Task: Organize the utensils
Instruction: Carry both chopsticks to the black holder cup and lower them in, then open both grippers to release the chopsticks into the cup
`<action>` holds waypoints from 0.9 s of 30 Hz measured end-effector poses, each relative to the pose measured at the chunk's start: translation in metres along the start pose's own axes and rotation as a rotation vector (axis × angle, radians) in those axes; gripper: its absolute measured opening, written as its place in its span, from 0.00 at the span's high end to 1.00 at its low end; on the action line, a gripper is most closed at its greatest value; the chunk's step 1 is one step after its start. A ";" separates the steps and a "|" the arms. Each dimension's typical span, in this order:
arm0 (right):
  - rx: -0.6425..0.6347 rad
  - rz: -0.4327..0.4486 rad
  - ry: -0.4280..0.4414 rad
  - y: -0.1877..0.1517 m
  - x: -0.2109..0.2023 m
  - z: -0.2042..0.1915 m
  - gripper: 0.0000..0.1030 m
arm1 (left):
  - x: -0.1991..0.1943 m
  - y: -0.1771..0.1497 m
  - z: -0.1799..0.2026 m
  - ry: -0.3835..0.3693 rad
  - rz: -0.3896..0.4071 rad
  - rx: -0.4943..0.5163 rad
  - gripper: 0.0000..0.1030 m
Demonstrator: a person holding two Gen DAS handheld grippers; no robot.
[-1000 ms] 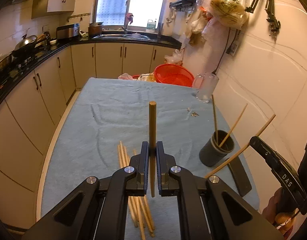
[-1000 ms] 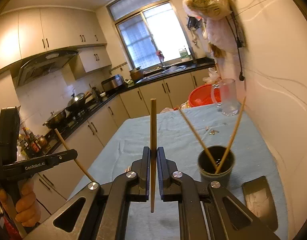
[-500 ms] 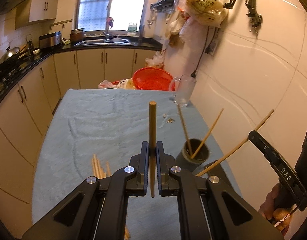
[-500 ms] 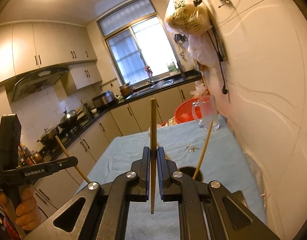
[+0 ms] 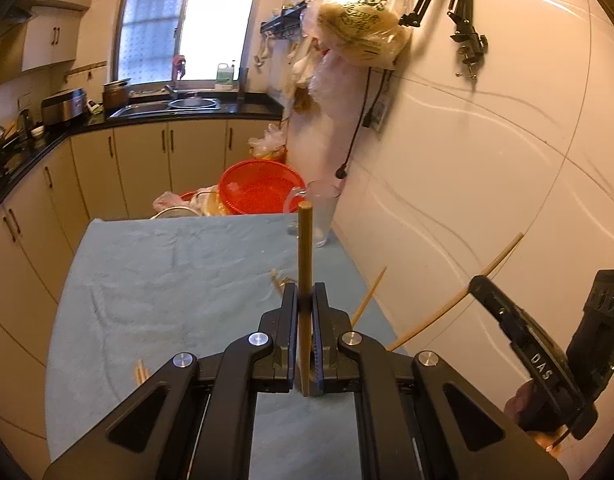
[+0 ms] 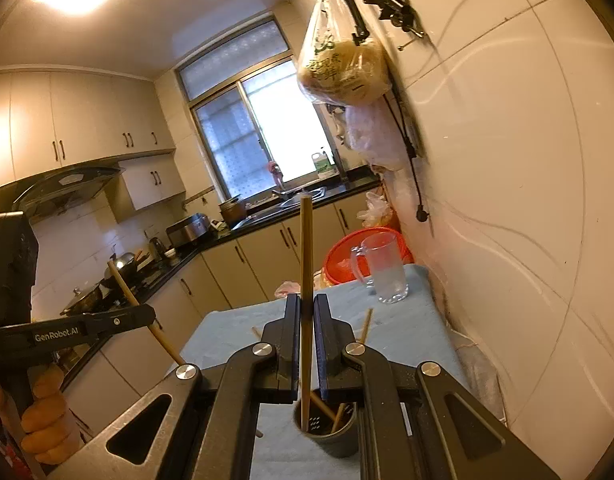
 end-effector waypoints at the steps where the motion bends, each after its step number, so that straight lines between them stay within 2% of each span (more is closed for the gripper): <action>1: 0.004 -0.002 -0.003 0.002 0.002 0.004 0.93 | 0.003 0.003 0.004 -0.005 -0.002 0.002 0.94; 4: 0.010 -0.004 -0.015 0.004 0.007 0.014 0.93 | 0.014 0.010 0.016 -0.018 -0.005 0.009 0.94; 11: 0.045 -0.069 -0.023 -0.009 0.036 0.041 0.93 | 0.052 0.003 0.030 -0.027 -0.055 0.015 0.94; 17: 0.060 -0.142 -0.029 -0.033 0.061 0.052 0.93 | 0.085 -0.015 0.027 -0.016 -0.119 0.007 0.94; 27: 0.078 -0.224 -0.054 -0.063 0.090 0.067 0.93 | 0.115 -0.035 0.016 0.006 -0.165 -0.004 0.94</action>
Point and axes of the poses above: each gripper's, at about its wrist camera, not at the fingertips, and x roughly the way its jaws point, z to its right, y to its top, the point moved 8 cm from there along x, roughly the way its jaws point, and after that the axes turned 11 degrees about y, right-handed, at the moved point
